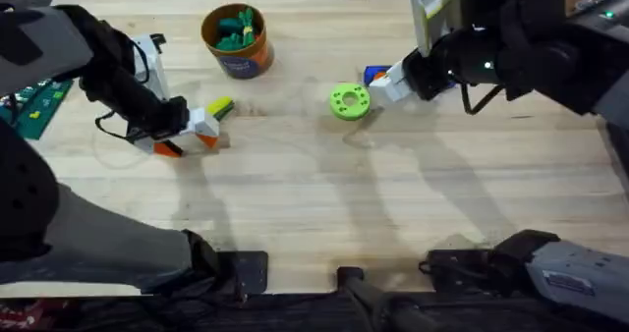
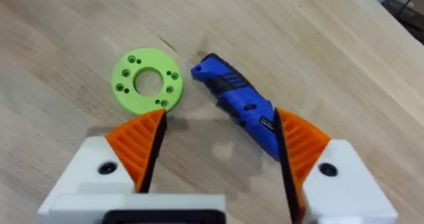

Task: Pick up the gripper from the table and insert it into the empty holder that is missing its gripper. Then pick up a screw, insert it into the mounting hole, and use the screwdriver to tighten it. Finally, clean up the table by picking up the vegetable and placing it into the bucket.

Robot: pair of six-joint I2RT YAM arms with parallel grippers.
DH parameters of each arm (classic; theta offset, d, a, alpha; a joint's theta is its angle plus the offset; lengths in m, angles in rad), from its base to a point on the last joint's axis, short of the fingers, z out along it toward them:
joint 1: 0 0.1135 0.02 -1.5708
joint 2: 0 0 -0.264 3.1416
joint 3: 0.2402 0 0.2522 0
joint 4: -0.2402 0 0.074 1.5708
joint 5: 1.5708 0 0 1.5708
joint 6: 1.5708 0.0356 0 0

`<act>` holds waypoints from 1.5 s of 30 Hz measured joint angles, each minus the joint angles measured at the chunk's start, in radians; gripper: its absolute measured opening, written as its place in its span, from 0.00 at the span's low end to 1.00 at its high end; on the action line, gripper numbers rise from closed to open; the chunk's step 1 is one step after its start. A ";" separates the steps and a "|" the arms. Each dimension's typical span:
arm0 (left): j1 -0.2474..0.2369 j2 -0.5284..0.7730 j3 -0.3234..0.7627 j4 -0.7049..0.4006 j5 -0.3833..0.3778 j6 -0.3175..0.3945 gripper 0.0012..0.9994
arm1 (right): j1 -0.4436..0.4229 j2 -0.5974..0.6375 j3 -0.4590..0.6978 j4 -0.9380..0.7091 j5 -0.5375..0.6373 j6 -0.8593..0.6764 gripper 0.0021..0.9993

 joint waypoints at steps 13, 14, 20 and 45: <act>-0.050 0.022 0.359 -0.201 0.097 0.239 0.73 | 0.000 0.000 0.000 0.000 0.000 0.000 0.93; -0.056 0.022 0.379 -0.185 0.097 0.258 0.73 | 0.000 0.000 0.000 0.000 0.000 0.000 0.93; -0.105 0.022 0.409 -0.068 0.097 0.386 0.73 | 0.000 0.000 0.000 0.000 0.000 0.000 0.93; -0.217 0.032 0.241 0.038 -0.061 0.583 0.73 | 0.000 0.000 0.000 0.000 0.000 0.000 0.93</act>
